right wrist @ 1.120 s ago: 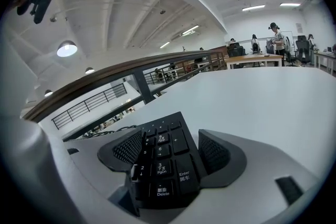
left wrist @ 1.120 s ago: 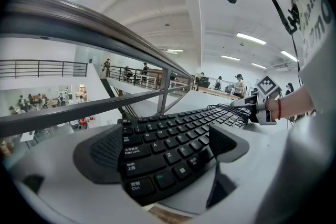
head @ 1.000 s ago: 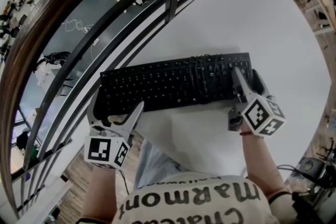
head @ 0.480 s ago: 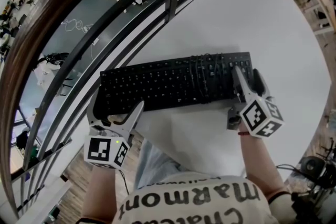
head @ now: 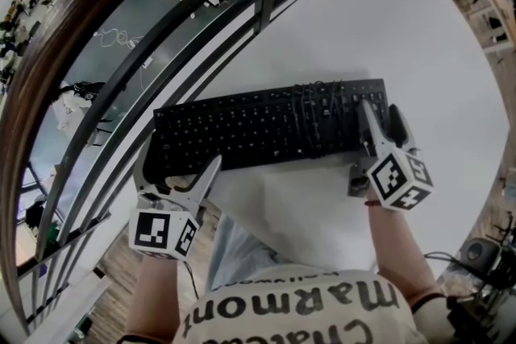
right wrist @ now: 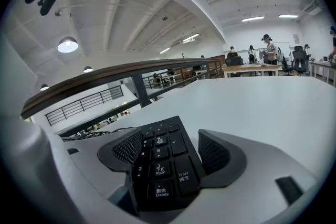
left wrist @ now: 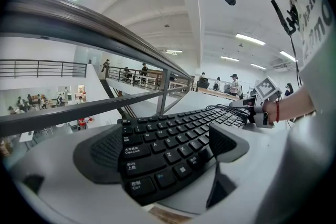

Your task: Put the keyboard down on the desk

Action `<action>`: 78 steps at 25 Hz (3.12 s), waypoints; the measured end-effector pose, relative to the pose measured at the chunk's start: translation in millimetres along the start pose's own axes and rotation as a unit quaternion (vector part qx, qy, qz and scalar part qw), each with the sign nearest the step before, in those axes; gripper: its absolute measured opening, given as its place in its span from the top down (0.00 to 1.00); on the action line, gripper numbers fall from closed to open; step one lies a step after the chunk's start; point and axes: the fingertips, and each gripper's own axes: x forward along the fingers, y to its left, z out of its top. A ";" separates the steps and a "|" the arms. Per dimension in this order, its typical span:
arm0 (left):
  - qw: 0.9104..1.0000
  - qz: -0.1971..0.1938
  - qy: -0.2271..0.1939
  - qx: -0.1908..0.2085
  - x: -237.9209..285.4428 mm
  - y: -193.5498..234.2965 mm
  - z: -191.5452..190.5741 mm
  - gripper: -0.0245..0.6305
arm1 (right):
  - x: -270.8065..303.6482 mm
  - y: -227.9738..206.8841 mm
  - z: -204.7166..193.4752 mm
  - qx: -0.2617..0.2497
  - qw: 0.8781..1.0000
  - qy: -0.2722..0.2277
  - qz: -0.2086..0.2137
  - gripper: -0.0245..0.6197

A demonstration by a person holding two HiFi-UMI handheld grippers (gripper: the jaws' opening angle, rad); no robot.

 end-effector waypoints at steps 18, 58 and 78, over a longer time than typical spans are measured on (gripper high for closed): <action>1.000 0.004 0.000 0.003 -1.1 1.1 -0.1 0.20 | 3.7 2.1 -0.9 -0.027 1.000 -0.001 -0.006 0.44; 1.000 -0.002 0.007 -0.001 -3.0 -0.5 2.3 0.20 | 1.0 6.2 7.8 -0.092 0.995 -0.038 -0.024 0.43; 1.000 0.001 0.004 -0.004 -2.2 0.7 0.1 0.20 | 6.6 7.8 1.4 -0.130 0.991 -0.005 -0.021 0.44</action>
